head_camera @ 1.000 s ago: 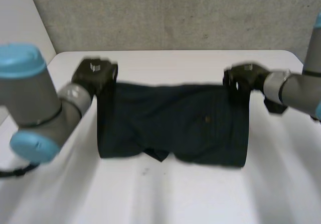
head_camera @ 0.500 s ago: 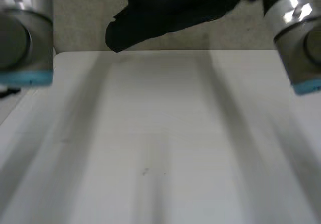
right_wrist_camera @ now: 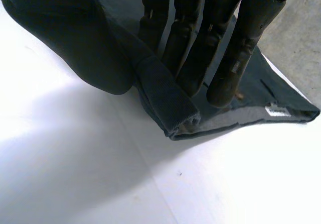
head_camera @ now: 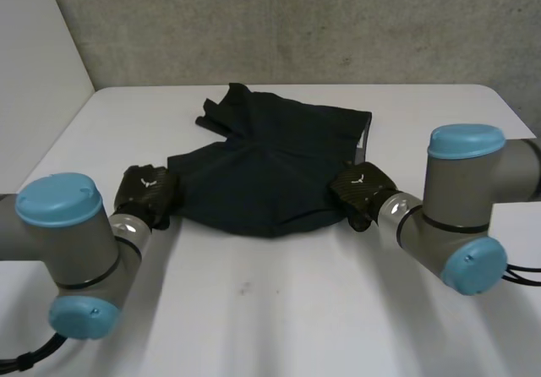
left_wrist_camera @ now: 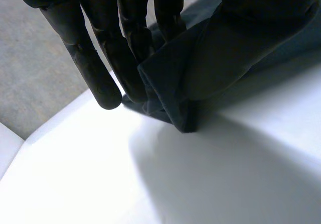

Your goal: Fold the shorts.

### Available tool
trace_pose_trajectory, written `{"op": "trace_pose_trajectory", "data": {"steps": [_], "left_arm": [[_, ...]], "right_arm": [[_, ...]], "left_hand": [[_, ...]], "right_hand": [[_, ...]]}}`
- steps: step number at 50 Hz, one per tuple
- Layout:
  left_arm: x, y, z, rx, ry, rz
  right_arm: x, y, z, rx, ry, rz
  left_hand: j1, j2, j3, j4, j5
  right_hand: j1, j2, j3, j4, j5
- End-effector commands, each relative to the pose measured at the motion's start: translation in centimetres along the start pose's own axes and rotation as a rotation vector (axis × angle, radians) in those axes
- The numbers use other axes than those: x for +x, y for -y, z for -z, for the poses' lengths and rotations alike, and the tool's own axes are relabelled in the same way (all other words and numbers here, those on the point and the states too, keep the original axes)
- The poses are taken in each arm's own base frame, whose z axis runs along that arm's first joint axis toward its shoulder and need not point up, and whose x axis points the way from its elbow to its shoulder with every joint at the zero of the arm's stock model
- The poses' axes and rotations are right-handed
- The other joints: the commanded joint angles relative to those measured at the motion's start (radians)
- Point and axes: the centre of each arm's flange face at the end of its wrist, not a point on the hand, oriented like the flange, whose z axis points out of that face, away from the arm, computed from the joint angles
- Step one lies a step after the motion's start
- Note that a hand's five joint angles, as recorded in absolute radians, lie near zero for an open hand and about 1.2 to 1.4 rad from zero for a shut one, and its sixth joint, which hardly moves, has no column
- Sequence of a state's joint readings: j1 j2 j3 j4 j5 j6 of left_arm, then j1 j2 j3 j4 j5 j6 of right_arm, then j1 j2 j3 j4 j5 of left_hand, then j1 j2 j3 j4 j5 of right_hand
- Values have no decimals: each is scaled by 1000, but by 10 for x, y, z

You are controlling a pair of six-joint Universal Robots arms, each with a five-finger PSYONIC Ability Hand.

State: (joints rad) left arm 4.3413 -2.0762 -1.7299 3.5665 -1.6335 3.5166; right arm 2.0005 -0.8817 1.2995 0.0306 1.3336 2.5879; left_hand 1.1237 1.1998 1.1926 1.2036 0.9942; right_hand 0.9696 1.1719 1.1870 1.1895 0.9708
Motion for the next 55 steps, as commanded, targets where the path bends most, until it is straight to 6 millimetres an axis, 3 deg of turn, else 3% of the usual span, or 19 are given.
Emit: {"op": "trace_pose_trajectory", "data": {"steps": [1,7,14,22,25,29,33,39,41,44,48,55], "left_arm": [[-8,19,30,-48,-20,-55],[-3,18,57,-112,-66,-76],[17,7,100,-256,-195,-118],[21,7,157,-397,-317,-169],[21,7,166,-420,-342,-196],[24,17,167,-358,-354,-248],[20,43,145,-198,-289,-246],[4,82,90,113,-94,-190],[1,82,60,179,-50,-177],[0,82,34,237,-46,-176],[13,75,-9,274,-125,-183],[16,58,-60,236,-150,-181]], "right_arm": [[2,17,37,14,-13,-1],[-5,14,52,-25,22,3],[-9,-5,74,-189,100,13],[-21,-16,120,-376,252,119],[-24,-22,129,-420,303,152],[-19,-22,131,-396,301,161],[-18,-21,127,-355,282,155],[-15,-20,120,-312,239,133],[-16,-22,119,-308,234,125],[-17,-24,118,-303,228,123],[-18,-26,117,-294,220,128],[-18,-28,114,-283,208,131]], "left_hand": [[273,196,204,193,227],[273,196,204,193,227],[273,196,204,193,227],[273,196,204,193,227],[273,196,204,193,227],[-829,-905,-898,-909,-874],[-892,-969,-961,-972,-937],[-875,-951,-944,-955,-920],[-857,-934,-926,-937,-903],[-846,-922,-915,-926,-891],[-770,-846,-839,-850,-815],[-672,-749,-741,-752,-718]], "right_hand": [[427,224,209,207,251],[427,224,209,207,251],[427,224,209,207,251],[427,224,209,207,251],[427,224,209,207,251],[427,224,209,207,251],[427,224,209,207,251],[427,224,209,207,251],[427,224,209,207,251],[427,224,209,207,251],[427,224,209,207,251],[427,224,209,207,251]]}}
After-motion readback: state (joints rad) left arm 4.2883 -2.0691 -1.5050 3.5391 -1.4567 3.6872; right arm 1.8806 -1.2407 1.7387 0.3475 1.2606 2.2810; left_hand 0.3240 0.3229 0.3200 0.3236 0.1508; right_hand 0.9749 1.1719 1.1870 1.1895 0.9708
